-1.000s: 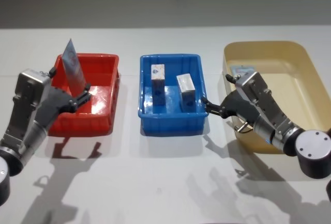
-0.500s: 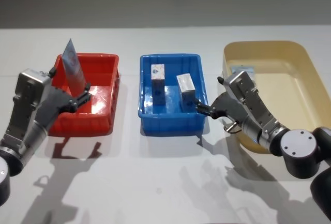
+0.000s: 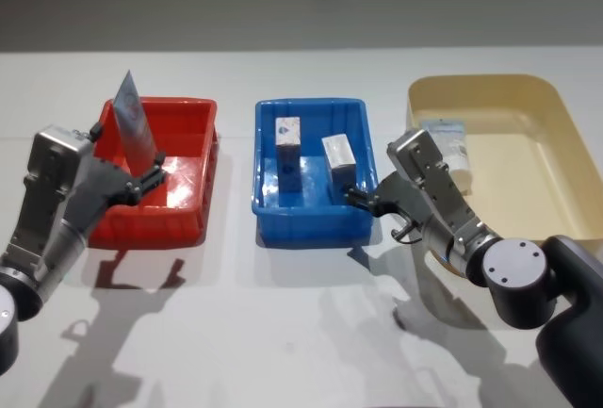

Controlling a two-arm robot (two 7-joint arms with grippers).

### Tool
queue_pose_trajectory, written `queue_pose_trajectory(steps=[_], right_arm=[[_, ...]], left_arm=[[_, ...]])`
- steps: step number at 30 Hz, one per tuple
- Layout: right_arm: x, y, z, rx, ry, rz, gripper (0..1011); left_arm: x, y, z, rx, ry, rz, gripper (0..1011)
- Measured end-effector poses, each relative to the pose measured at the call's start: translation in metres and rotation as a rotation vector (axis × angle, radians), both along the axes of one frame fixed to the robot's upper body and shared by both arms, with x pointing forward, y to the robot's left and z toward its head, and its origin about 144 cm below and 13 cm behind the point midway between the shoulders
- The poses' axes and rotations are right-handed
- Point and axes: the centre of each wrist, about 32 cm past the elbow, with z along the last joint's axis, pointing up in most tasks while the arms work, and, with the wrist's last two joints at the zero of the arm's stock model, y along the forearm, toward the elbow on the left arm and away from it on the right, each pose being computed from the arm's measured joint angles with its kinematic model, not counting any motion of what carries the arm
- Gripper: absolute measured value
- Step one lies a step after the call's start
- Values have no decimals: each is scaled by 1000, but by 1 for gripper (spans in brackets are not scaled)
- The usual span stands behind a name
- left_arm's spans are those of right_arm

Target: Bimanual collaborative sorting of washing and personal care products

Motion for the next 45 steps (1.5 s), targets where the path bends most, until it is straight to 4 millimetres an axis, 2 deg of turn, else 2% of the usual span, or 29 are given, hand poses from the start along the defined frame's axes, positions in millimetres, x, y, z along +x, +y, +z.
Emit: queue_pose_trajectory(steps=[32,45], right_arm=[[15,40,-8,6,17,-71,1001],[20,50,-11,-8,21,-88,1001]], left_arm=[[0,0,0,0,0,0,1001],[0,0,0,0,0,0,1001]])
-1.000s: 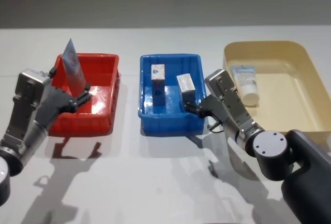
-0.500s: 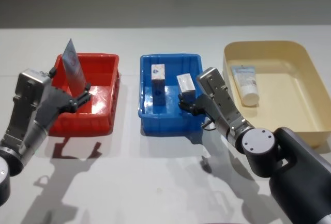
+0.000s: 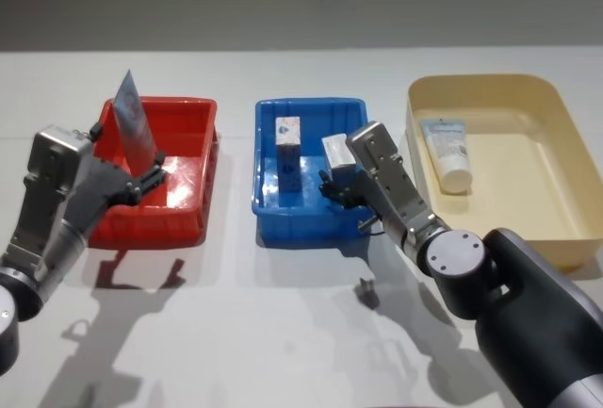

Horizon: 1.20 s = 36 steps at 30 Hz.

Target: Bimanual collaborative sorting of washing and personal care products

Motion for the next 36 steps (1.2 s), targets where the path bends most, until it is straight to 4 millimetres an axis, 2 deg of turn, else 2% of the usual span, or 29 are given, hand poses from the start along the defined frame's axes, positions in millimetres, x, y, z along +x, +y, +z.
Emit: queue_pose_trajectory(steps=[36], right_arm=[[18,13,-7,-23,31,-4,1001]], left_arm=[[0,0,0,0,0,0,1001]])
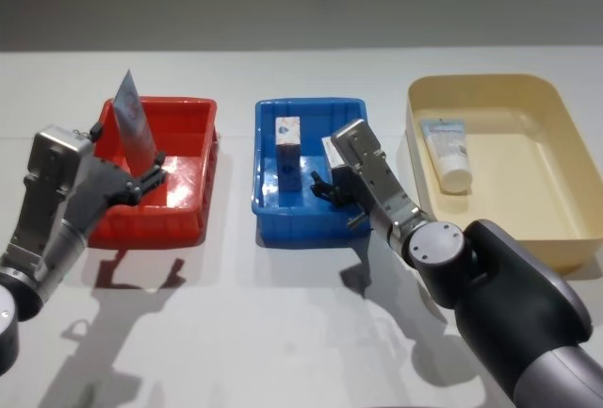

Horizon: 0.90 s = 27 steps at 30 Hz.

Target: Bimanual collaborative sorting of washing and personal care products

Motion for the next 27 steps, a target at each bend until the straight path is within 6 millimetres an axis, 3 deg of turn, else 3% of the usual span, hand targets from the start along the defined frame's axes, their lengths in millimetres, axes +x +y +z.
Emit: queue_pose_trajectory(steps=[7,20,23,27], right_arm=[[0,0,0,1,0,1,961],[-1,0,0,2,-1,1,622],[-1,0,0,2,0,1,498],[-1,0,0,2,0,1,450]], left_arm=[[0,0,0,0,0,0,1001],[0,0,0,0,0,0,1001],[0,0,0,0,0,0,1001],[0,0,0,0,0,0,1001]])
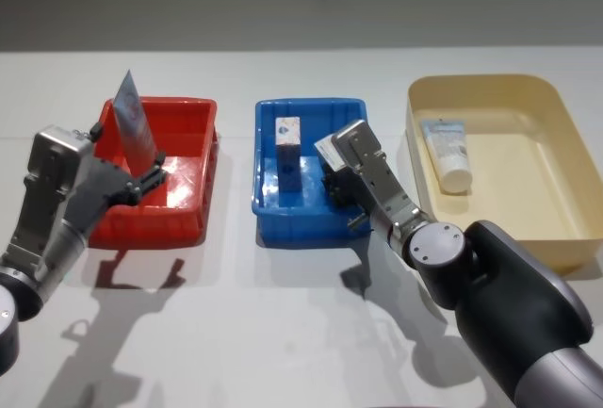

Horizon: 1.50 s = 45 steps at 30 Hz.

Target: Bimanual collaborative sorting of washing and personal care products

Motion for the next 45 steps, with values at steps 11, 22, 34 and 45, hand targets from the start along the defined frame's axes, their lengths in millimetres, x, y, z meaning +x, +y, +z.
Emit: queue_pose_trajectory(steps=[11,22,34,45], right_arm=[[0,0,0,0,-1,0,440],[-4,-11,4,29,-42,20,441],[-10,-18,25,94,-111,37,441],[-14,-32,50,140,-188,6,441]], left_arm=[[0,0,0,0,0,0,1001],[0,0,0,0,0,0,1001],[0,0,0,0,0,0,1001],[0,0,0,0,0,0,1001]])
